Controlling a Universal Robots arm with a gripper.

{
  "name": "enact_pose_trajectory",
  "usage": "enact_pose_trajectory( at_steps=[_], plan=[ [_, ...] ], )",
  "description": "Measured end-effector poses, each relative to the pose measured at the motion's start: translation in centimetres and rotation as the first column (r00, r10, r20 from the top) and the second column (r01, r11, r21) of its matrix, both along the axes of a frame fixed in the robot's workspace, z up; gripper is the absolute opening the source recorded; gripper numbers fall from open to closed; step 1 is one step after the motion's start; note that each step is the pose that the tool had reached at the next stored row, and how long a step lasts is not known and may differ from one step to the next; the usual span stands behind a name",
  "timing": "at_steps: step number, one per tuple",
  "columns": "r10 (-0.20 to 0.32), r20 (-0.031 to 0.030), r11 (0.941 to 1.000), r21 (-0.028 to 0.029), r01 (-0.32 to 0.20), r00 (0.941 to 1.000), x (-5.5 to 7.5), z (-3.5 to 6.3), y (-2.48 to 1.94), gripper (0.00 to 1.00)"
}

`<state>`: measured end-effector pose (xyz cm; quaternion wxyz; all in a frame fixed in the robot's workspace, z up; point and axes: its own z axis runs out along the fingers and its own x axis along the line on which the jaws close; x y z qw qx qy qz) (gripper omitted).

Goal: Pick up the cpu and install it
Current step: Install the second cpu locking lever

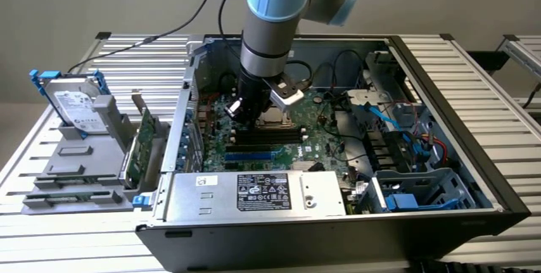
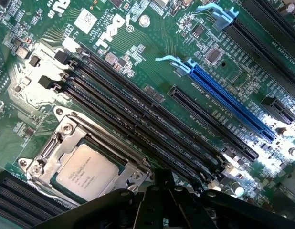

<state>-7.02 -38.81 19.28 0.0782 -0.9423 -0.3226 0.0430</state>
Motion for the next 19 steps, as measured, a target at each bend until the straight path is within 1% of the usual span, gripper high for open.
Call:
enact_pose_trajectory(
  at_steps=[19],
  plan=[
    [0.0, 0.0004, 1.0, 0.0008, 0.0, 1.0, 0.01, -0.01, 0.01, 0.11]
  ],
)
